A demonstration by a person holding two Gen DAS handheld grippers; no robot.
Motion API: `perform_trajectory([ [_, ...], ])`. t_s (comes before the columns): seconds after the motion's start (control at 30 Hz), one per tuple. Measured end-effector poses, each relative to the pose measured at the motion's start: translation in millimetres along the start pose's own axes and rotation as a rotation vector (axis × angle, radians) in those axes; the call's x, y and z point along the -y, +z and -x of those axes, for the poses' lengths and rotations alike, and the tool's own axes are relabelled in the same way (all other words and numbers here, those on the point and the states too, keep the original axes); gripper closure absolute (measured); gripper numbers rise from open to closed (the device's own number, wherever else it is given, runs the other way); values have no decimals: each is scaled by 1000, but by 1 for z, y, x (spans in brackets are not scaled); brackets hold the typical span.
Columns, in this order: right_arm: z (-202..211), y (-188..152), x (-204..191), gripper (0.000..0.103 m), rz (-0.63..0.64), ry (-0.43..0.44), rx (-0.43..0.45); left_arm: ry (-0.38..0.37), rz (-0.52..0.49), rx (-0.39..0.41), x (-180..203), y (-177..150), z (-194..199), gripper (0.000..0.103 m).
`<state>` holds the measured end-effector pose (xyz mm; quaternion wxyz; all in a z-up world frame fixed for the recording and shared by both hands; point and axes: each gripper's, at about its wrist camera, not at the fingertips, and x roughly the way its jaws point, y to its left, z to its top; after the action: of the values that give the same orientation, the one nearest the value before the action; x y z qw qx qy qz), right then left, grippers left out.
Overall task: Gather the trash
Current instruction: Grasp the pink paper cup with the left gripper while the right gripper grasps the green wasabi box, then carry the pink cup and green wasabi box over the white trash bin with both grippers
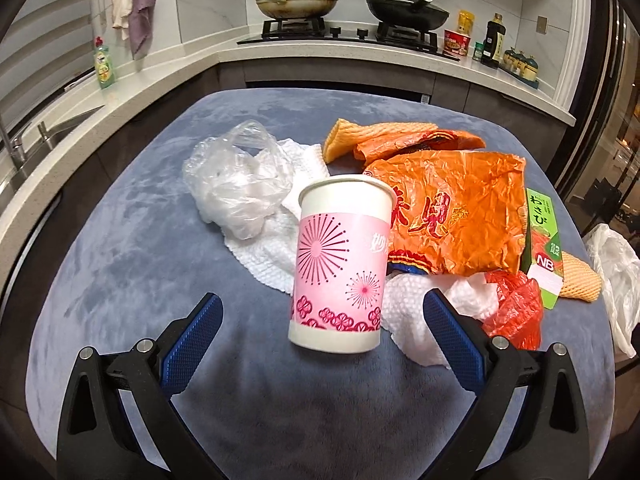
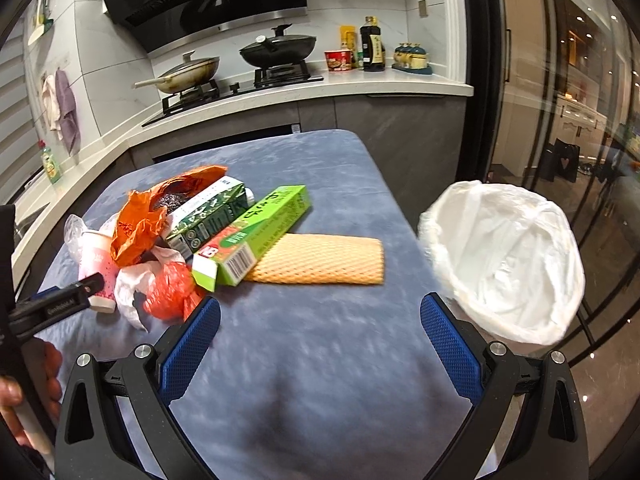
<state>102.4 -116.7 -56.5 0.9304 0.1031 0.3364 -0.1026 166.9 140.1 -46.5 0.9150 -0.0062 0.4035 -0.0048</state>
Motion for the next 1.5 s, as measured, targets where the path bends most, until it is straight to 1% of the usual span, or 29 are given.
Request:
perform_trajectory([
  [0.1, -12, 5, -11, 7, 7, 11, -7, -15, -5, -9, 0, 1, -10, 10],
  [0.13, -16, 6, -13, 7, 7, 15, -9, -19, -6, -13, 0, 1, -12, 14],
  [0.17, -19, 8, -17, 7, 7, 19, -11, -28, -5, -18, 0, 1, -14, 21],
  [0.2, -24, 10, -20, 7, 3, 26, -13, -35, -3, -24, -1, 1, -17, 24],
  [0.27, -32, 15, -26, 7, -5, 40, -20, -56, 9, -39, -4, 1, -20, 39],
  [0.3, -38, 18, -31, 7, -14, 51, -24, -68, 15, -47, -6, 0, -22, 42],
  [0.37, -46, 24, -38, 7, -25, 63, -21, -78, 18, -52, -8, -1, -22, 55],
  [0.4, -49, 27, -41, 7, -26, 65, -16, -85, 18, -53, -8, -3, -22, 56],
  [0.67, -84, 43, -70, 7, -41, 46, -16, -93, 23, -33, -10, -7, -13, 57],
  [0.8, -102, 42, -78, 7, -46, 6, -36, -94, 34, -31, -12, -8, -8, 57],
  [0.97, -122, 31, -84, 7, -43, -50, -77, -89, 37, -36, -12, -11, -6, 57],
  [1.03, -124, 27, -83, 14, -38, -59, -84, -88, 40, -43, -12, -12, -6, 57],
  [1.07, -125, 24, -83, 21, -30, -59, -88, -89, 42, -46, -12, -13, -6, 57],
  [1.13, -124, 21, -82, 32, -23, -48, -94, -90, 44, -52, -12, -16, -6, 57],
  [1.17, -123, 20, -81, 35, -23, -40, -94, -89, 44, -55, -11, -17, -5, 57],
  [1.23, -118, 19, -77, 48, -24, -30, -92, -90, 45, -57, -10, -20, -3, 57],
  [1.27, -117, 18, -76, 49, -26, -22, -93, -92, 45, -57, -9, -22, -1, 57],
  [1.37, -109, 16, -67, 57, -42, 9, -100, -98, 40, -54, -6, -26, 7, 57],
  [1.43, -102, 13, -61, 65, -49, 25, -98, -102, 35, -50, -2, -29, 13, 57],
  [1.5, -93, 11, -54, 65, -58, 41, -96, -107, 29, -45, 3, -31, 20, 57],
])
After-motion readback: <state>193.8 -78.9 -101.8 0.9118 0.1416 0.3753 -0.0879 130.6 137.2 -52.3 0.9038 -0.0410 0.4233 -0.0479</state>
